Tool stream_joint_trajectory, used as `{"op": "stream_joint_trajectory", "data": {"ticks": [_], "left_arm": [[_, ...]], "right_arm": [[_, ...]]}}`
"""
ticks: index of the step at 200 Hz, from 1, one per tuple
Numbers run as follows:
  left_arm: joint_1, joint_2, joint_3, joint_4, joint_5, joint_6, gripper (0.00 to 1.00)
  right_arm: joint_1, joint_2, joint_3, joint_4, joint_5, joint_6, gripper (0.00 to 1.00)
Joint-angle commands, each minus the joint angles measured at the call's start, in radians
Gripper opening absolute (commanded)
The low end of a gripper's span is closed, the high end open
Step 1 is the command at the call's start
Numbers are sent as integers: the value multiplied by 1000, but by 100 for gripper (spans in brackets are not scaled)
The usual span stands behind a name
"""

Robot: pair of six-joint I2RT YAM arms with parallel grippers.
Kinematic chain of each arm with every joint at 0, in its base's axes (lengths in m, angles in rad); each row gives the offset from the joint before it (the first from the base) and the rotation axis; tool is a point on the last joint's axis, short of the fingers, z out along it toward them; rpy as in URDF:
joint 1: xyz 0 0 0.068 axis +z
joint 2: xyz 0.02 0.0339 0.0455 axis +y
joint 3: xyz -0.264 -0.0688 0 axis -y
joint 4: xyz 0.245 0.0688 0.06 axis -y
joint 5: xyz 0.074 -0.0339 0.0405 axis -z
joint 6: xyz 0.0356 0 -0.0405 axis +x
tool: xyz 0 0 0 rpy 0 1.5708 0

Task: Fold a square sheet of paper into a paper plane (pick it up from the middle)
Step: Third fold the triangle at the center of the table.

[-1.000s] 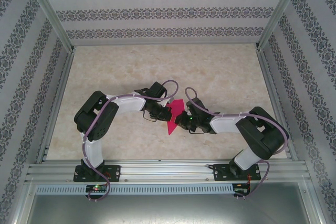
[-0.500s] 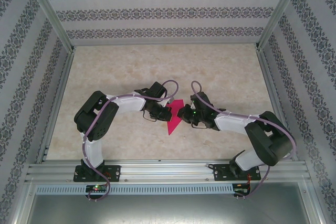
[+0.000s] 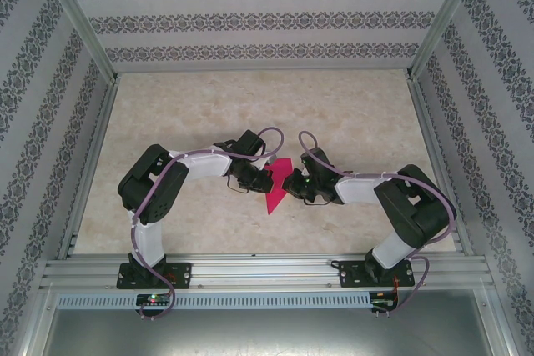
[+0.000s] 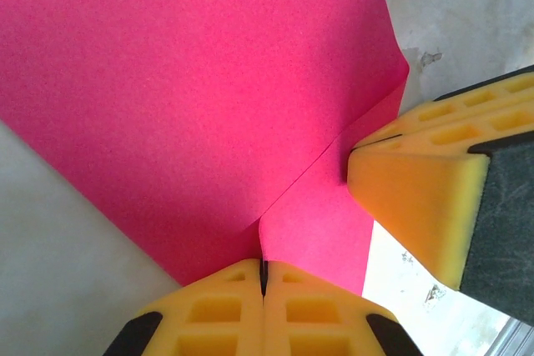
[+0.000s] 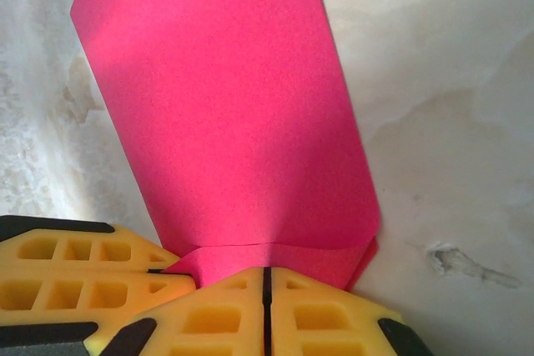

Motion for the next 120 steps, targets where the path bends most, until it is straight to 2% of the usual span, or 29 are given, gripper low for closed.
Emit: {"op": "stream_joint_trajectory", "data": {"ticks": [1,48,120], "left_arm": [[4,30,2,-75,-23,33,4],[4,29,2,-80,-21,34,4],[2,30,4,-82,-20,34,4]], "right_arm": [[-13,9,7,4,-11,-28,10],[-78,-117,27,-51,-51,-92,11],[-90,-39,35,27,-133,-78,10]]}}
